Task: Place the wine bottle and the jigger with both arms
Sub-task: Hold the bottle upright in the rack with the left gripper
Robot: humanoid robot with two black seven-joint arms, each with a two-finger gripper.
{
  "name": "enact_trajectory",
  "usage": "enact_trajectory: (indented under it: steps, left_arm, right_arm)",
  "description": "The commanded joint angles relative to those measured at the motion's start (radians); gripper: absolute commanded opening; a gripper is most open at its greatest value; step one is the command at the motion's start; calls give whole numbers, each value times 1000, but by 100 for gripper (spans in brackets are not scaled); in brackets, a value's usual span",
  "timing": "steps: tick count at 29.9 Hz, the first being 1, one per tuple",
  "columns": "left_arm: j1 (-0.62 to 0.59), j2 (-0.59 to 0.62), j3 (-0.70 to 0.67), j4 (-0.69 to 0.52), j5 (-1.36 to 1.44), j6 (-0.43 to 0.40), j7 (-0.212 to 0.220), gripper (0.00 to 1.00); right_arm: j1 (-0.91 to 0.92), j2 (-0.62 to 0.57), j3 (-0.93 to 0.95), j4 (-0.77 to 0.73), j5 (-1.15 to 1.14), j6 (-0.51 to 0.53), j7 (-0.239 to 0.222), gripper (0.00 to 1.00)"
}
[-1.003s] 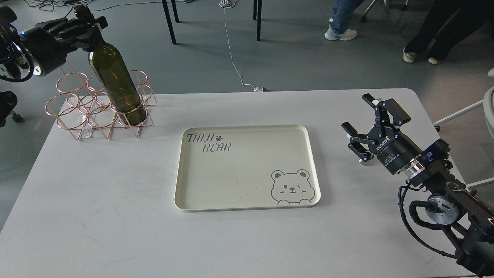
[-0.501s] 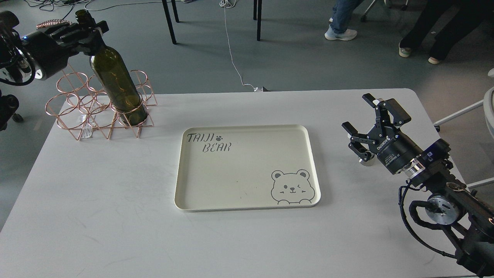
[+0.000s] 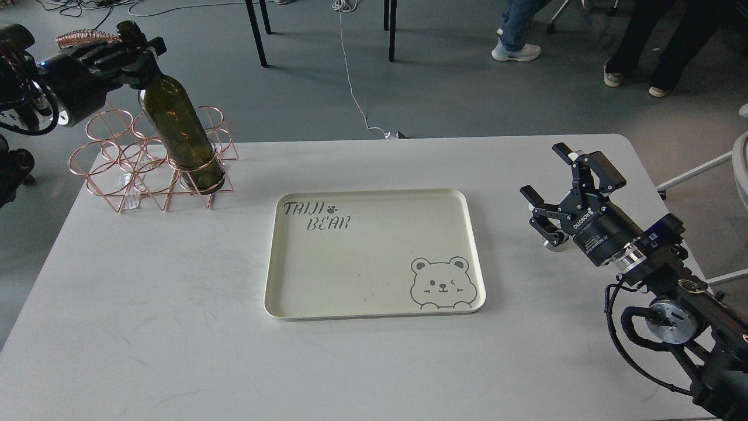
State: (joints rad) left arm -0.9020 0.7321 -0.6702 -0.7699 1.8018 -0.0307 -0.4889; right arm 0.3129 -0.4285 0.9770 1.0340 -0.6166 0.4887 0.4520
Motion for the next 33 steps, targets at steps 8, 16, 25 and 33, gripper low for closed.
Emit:
enact_trajectory:
  steps: [8, 16, 25, 33]
  left_arm:
    - [5, -13, 1, 26, 1, 2, 0, 27]
    - [5, -26, 1, 43, 1, 2, 0, 28]
    - [5, -37, 1, 43, 1, 2, 0, 28]
    - [5, -39, 1, 43, 1, 2, 0, 34]
  right_arm:
    - [0, -1, 0, 0, 0, 0, -1, 99]
    - [0, -1, 0, 0, 0, 0, 1, 99]
    - [0, -1, 0, 0, 0, 0, 1, 99]
    - [0, -1, 2, 0, 0, 0, 1, 99]
